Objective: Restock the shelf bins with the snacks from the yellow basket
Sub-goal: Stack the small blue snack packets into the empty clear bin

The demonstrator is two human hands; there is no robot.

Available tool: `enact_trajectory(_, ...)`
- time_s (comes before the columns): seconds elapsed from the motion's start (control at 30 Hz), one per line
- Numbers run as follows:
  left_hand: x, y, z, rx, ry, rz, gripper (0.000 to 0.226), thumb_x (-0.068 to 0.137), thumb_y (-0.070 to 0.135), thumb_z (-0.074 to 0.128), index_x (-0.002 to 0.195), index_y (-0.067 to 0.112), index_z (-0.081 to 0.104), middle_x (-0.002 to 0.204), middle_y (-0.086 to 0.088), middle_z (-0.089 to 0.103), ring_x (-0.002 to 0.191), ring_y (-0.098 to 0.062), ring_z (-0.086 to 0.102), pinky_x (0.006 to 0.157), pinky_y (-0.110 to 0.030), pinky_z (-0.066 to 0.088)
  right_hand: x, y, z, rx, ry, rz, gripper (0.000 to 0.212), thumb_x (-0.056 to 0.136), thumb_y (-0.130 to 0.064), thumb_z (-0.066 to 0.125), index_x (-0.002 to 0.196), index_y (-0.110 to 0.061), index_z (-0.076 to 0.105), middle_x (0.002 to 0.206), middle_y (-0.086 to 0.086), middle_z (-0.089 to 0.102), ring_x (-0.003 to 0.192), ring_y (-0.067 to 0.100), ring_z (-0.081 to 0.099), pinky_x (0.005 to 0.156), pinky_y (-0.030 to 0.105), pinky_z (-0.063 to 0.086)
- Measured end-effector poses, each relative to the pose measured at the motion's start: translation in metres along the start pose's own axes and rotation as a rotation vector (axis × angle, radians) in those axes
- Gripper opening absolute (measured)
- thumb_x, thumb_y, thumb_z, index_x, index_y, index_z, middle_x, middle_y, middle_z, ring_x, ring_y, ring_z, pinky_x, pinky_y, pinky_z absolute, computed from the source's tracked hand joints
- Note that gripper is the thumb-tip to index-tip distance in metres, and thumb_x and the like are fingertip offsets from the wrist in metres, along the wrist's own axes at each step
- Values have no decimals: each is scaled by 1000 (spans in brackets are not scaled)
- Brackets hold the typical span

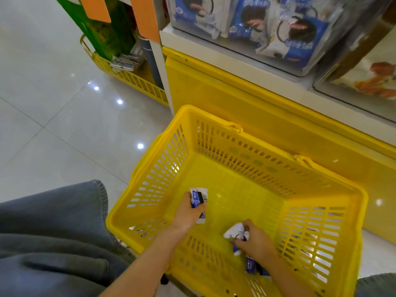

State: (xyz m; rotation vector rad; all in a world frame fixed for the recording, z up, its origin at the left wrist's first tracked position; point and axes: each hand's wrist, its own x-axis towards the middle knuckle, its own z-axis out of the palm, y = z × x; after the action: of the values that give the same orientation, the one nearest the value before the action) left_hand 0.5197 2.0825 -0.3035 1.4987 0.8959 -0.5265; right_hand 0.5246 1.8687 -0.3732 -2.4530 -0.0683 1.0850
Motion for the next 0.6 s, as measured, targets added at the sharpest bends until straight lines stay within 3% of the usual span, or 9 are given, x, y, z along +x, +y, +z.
enact_trajectory(0.1, 8, 2, -1, 65, -8, -15, 43, 92, 10, 54, 130, 2, 37, 130, -15, 51, 111, -25, 54, 85, -32, 46, 0, -29, -24, 349, 28, -40, 33, 79, -29, 74, 86, -13, 46, 85, -1, 55, 81, 17, 55, 60, 19, 38)
enact_trajectory(0.23, 0, 15, 6, -49, -154, -57, 39, 93, 33, 52, 127, 17, 41, 126, -6, 55, 100, -15, 57, 78, -28, 50, -8, -72, -49, 550, -129, -92, 32, 80, -28, 72, 94, -8, 52, 82, 1, 59, 64, 16, 53, 55, 22, 40)
enact_trajectory(0.3, -7, 20, 10, -111, -293, -57, 42, 89, 45, 53, 125, 27, 41, 120, 1, 60, 99, -14, 62, 75, -28, 54, -11, -89, -54, 576, -144, -103, 30, 83, -24, 70, 103, -10, 52, 92, 1, 61, 75, 17, 58, 59, 15, 44)
enact_trajectory(0.37, -10, 21, 14, -142, -338, -10, 48, 85, 41, 60, 126, 27, 38, 120, 1, 60, 101, -15, 63, 72, -27, 55, -14, -100, -56, 647, -166, -81, 38, 86, -17, 66, 118, -12, 47, 107, 1, 60, 88, 8, 62, 65, 9, 47)
enact_trajectory(0.47, -10, 24, 14, -236, -250, 19, 42, 87, 31, 62, 123, 21, 42, 116, -3, 62, 93, -17, 66, 64, -24, 55, -18, -108, -63, 975, -245, -2, 47, 93, -14, 52, 137, -10, 36, 124, 5, 54, 105, 14, 60, 84, 25, 51)
enact_trajectory(0.53, -8, 27, 10, -300, -201, -4, 27, 91, 29, 56, 115, 21, 47, 106, -4, 65, 79, -15, 66, 55, -23, 54, -21, -108, -71, 1182, -269, 34, 39, 96, -14, 41, 135, -5, 40, 123, 7, 56, 101, 13, 61, 80, 26, 51)
enact_trajectory(0.6, -7, 29, 4, -325, -207, -33, 20, 94, 32, 50, 112, 23, 50, 97, -3, 68, 66, -12, 65, 53, -25, 53, -25, -108, -78, 1054, -221, -11, 34, 96, -7, 44, 129, -4, 48, 123, 8, 58, 103, 14, 60, 82, 23, 50)
